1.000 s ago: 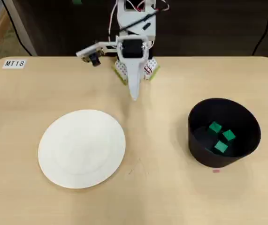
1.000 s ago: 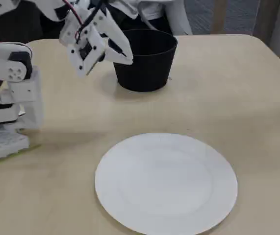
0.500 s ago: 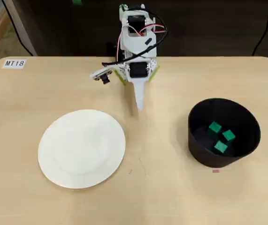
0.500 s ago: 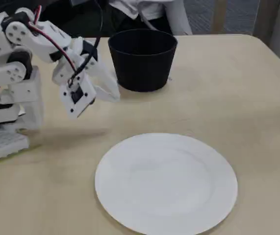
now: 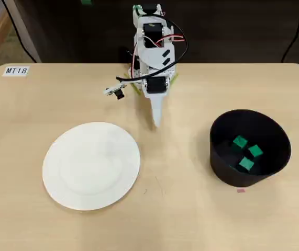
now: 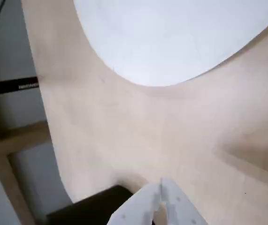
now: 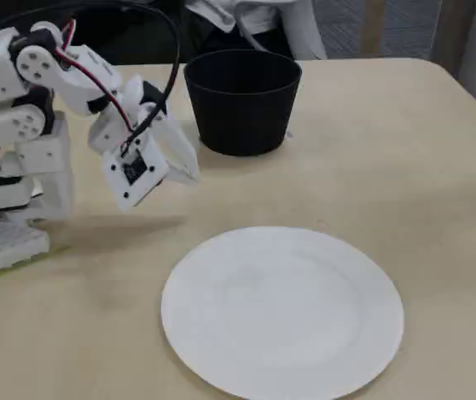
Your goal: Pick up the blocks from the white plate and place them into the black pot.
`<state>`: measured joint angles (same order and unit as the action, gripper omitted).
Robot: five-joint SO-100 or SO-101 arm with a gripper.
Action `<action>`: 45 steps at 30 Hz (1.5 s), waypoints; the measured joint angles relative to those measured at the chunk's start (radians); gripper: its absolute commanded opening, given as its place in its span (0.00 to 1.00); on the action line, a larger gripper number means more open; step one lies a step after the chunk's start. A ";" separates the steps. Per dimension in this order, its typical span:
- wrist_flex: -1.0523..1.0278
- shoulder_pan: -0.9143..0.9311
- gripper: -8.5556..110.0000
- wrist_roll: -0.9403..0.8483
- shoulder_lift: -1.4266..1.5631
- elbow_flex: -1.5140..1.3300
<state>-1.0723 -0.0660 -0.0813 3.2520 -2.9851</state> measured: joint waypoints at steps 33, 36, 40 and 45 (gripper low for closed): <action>0.009 -0.021 0.05 -0.026 0.000 -0.003; 0.009 -0.021 0.05 -0.026 0.000 -0.003; 0.009 -0.021 0.05 -0.026 0.000 -0.003; 0.009 -0.021 0.05 -0.026 0.000 -0.003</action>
<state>-1.0630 -0.0874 -0.1074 3.2520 -2.9882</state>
